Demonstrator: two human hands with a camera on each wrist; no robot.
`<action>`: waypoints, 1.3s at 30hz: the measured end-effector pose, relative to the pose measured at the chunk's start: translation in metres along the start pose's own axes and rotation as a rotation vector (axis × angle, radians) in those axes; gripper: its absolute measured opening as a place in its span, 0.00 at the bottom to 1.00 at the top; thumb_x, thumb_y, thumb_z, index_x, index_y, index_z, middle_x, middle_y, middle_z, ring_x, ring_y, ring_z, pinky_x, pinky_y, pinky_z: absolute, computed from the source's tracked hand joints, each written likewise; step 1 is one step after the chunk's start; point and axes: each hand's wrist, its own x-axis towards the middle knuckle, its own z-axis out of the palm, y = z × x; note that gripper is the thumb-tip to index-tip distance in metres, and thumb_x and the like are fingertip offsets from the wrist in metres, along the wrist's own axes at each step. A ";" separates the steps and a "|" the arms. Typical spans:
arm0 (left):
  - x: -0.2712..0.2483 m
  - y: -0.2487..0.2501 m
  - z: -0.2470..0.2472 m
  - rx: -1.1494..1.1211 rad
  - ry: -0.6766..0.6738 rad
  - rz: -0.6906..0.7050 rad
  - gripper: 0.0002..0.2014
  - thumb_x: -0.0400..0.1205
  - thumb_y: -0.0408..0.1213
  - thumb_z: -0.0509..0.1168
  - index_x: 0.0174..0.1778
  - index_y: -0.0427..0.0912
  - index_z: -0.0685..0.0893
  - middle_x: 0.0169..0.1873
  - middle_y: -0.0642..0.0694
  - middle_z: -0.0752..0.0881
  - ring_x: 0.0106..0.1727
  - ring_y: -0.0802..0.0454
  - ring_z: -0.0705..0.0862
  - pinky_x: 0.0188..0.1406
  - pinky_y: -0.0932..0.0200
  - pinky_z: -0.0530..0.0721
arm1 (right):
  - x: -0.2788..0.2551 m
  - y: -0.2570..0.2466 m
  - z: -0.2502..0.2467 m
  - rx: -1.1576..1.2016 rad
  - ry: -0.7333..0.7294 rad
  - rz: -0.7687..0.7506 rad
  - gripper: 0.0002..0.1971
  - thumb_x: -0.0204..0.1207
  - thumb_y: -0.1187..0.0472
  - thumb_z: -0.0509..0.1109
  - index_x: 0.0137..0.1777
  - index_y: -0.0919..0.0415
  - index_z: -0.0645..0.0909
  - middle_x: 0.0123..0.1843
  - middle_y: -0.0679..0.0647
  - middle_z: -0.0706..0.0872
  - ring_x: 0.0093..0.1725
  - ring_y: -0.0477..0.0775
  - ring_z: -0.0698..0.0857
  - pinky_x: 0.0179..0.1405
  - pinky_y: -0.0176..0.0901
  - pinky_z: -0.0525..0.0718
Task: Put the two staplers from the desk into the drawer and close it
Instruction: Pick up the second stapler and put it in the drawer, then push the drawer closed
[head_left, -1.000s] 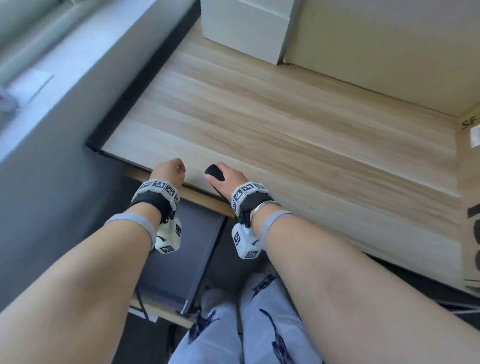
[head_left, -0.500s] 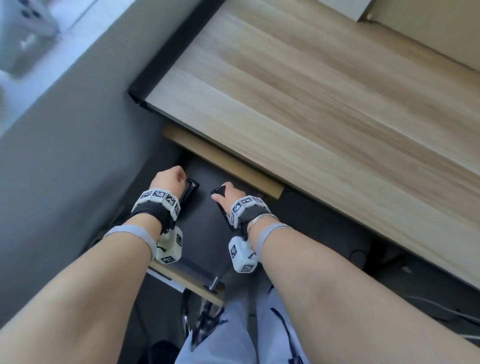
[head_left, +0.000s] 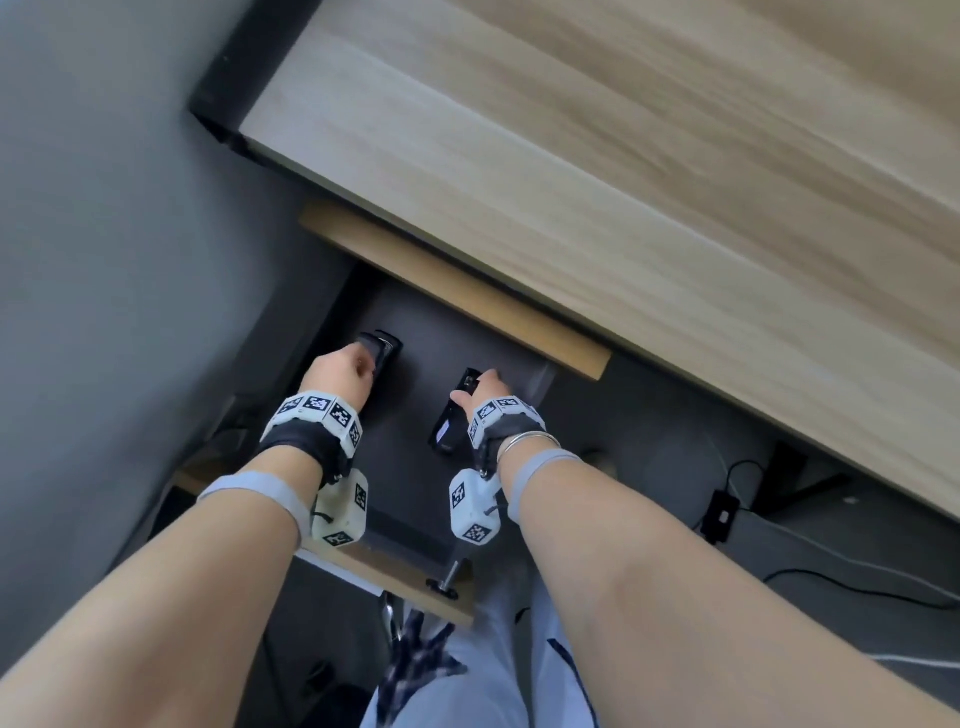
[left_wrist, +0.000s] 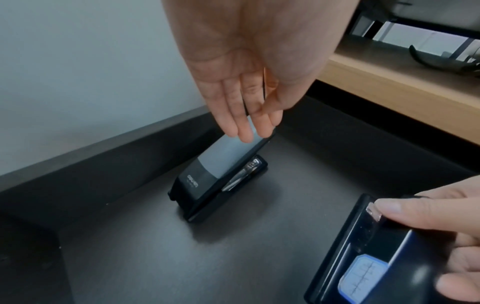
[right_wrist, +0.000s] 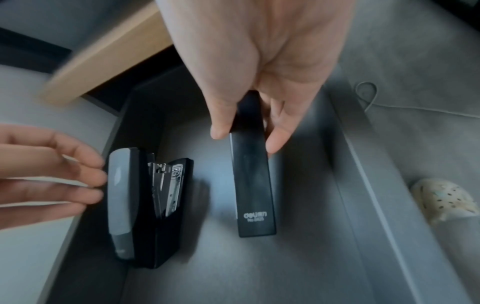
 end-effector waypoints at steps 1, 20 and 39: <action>0.003 -0.001 0.002 0.002 -0.005 -0.006 0.11 0.78 0.31 0.58 0.50 0.42 0.85 0.49 0.32 0.88 0.51 0.33 0.86 0.50 0.48 0.85 | 0.004 0.000 0.001 0.012 -0.005 0.015 0.30 0.80 0.53 0.68 0.75 0.66 0.62 0.71 0.63 0.79 0.70 0.63 0.80 0.65 0.50 0.78; 0.014 -0.009 0.021 -0.048 -0.015 -0.026 0.11 0.76 0.28 0.58 0.46 0.41 0.85 0.45 0.34 0.90 0.46 0.35 0.87 0.44 0.51 0.84 | 0.023 0.007 0.013 -0.019 0.078 -0.002 0.25 0.80 0.57 0.67 0.73 0.64 0.65 0.70 0.64 0.79 0.69 0.65 0.80 0.62 0.51 0.80; -0.058 0.017 -0.062 -0.165 0.095 -0.089 0.10 0.77 0.29 0.57 0.43 0.44 0.84 0.48 0.35 0.88 0.50 0.36 0.85 0.50 0.53 0.82 | -0.125 -0.047 -0.112 -0.332 0.325 -0.762 0.16 0.77 0.69 0.57 0.53 0.58 0.87 0.59 0.56 0.89 0.59 0.59 0.85 0.58 0.44 0.80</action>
